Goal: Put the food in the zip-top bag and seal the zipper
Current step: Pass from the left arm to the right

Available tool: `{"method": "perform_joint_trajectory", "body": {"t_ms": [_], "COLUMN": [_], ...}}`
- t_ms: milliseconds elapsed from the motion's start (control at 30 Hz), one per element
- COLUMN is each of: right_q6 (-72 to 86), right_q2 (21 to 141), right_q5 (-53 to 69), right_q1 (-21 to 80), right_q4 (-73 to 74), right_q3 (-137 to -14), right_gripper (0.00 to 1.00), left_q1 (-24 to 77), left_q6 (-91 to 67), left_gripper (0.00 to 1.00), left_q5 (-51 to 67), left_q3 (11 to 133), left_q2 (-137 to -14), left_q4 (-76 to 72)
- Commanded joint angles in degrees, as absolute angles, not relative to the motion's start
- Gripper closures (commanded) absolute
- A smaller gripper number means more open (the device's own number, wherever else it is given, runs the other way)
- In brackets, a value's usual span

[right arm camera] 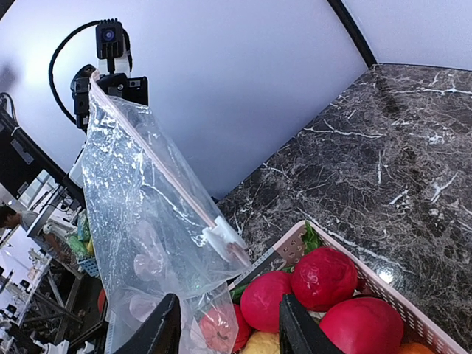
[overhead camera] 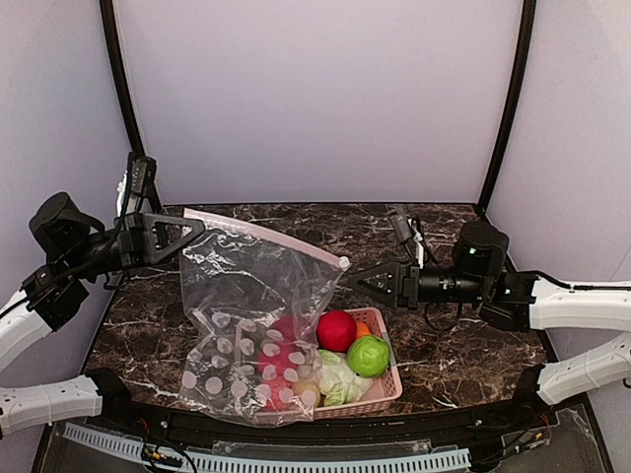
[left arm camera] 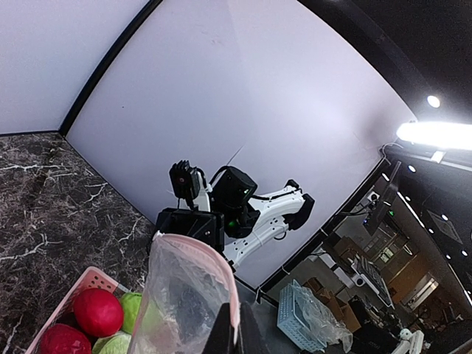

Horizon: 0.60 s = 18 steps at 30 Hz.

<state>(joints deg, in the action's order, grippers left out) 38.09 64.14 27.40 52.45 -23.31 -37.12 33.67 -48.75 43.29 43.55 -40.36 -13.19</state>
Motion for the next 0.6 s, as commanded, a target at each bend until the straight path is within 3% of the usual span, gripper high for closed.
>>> {"method": "perform_joint_trajectory", "body": {"t_ms": [0,567], "right_q6": [37.97,38.97], "right_q2": [65.53,72.66], "right_q5": [29.81,34.59], "right_q1": [52.12,51.94], "right_q4": [-28.36,-34.39], "right_q3": [-36.63,-39.43], "right_gripper": [0.58,0.66], "left_q1": [33.93,33.93], "left_q6": [-49.01,-49.83], "left_gripper": [0.99,0.99], "left_q5": [44.02,44.09], "left_q3": [43.16,43.24], "left_q2": [-39.56,-39.73], "left_q4": [-14.16,-14.6]}}
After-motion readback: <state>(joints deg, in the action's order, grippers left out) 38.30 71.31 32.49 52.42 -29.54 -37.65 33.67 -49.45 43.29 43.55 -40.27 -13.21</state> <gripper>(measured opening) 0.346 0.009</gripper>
